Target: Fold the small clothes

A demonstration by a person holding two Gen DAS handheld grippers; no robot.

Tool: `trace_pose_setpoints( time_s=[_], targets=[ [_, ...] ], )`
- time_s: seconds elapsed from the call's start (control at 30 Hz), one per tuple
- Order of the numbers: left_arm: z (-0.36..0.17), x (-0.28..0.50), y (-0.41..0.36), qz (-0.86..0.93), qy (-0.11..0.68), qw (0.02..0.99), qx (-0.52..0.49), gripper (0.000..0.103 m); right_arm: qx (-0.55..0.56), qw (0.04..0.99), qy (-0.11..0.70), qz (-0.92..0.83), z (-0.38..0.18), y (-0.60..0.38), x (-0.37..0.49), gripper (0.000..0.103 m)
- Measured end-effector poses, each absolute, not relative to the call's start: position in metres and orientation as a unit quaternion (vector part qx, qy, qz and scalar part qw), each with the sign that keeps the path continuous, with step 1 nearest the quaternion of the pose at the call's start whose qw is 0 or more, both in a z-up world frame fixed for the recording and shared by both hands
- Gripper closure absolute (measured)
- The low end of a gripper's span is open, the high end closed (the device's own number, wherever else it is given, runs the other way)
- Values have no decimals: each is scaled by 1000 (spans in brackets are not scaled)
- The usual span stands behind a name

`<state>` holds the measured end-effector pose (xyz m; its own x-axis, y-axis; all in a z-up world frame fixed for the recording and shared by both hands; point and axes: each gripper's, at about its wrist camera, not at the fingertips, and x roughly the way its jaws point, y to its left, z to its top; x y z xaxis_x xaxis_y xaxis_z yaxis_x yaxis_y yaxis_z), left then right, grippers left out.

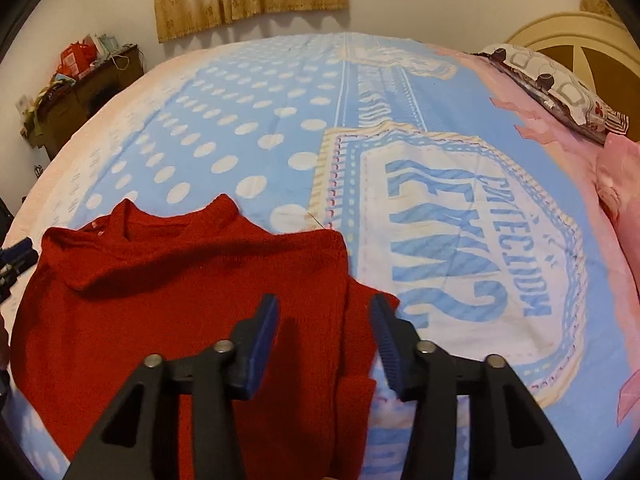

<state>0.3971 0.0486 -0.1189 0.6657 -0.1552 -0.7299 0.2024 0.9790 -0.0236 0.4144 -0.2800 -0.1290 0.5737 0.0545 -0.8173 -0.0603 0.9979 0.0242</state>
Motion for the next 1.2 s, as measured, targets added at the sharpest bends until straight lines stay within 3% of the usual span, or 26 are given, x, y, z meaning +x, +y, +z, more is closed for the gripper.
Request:
trace_pose_setpoints(
  time_s=[0.23,0.47,0.5,0.57,0.67,1.1,1.13,1.2],
  targets=[
    [-154,432,46,-19,440,896,54,48,-41,875,482,15,-145,-269,441,56],
    [-161,434,45,-2,428,902,63,46,9,877,480,7,-154,-289,450,58],
    [-162,434,44,-1,427,902,65,46,8,877,481,11,-155,-289,451,62],
    [-162,434,45,-1,427,902,61,46,3,878,477,26,-154,-283,450,87],
    [-162,435,45,-1,427,902,60,46,-27,882,471,19,-150,-273,449,97],
    [-160,439,50,2,435,899,48,40,-6,883,469,2,-152,-279,453,94],
    [-158,436,51,1,438,898,46,40,0,884,467,2,-148,-281,449,91],
    [-149,423,56,-2,433,901,33,40,5,885,465,4,-141,-280,437,74]
  ],
)
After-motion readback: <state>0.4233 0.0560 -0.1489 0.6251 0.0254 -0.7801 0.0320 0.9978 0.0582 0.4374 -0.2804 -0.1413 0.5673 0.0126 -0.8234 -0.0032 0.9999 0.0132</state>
